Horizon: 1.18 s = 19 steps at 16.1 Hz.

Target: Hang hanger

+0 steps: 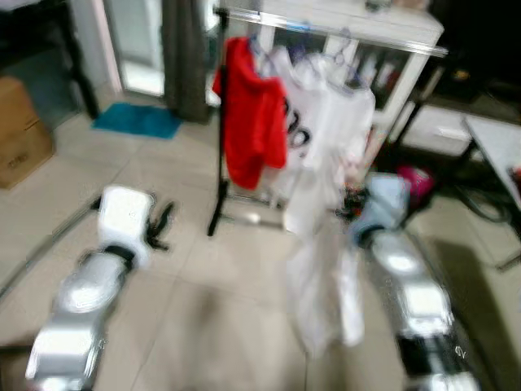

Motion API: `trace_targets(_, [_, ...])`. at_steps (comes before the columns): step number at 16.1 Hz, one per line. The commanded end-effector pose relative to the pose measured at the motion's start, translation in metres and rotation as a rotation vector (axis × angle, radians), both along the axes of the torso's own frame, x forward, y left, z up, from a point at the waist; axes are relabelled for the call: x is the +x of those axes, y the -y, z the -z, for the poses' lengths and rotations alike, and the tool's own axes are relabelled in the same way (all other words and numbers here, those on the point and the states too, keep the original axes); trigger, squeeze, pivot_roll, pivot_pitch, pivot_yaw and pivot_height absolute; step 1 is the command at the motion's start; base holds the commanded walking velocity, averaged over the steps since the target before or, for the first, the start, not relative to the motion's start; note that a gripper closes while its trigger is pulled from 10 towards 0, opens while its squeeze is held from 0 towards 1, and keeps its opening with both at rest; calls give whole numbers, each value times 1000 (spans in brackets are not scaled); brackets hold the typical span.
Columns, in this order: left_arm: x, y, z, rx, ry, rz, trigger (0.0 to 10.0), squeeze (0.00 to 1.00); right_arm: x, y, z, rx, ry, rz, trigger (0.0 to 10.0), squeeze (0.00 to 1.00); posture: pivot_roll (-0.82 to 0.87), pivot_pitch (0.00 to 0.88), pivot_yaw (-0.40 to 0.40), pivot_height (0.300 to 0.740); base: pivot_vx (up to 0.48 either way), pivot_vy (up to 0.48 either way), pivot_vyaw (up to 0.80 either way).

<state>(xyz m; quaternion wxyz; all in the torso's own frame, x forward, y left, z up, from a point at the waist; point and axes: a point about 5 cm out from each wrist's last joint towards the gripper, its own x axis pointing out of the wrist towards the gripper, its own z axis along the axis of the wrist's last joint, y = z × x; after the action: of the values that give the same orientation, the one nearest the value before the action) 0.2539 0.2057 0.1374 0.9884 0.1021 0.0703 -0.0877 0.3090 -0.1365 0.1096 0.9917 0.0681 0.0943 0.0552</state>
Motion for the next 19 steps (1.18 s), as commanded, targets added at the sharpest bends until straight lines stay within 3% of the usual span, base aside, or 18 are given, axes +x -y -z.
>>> trace_targets(1, [2,12,-2,-10,8,49,10000,0,1,22,-6,-32,29,63,10000,0,35,0,-98,740,382,0,-800])
trace_targets(14, [1,15,1,-9,-6,72,10000,0,-2,24,-4,-59,36,75,10000,0,31,0,-87,740,379,0,0])
trace_targets(19, [-1,15,3,-5,-14,75,10000,0,-5,27,-1,-65,13,74,10000,0,31,0,-91,740,380,0,-725])
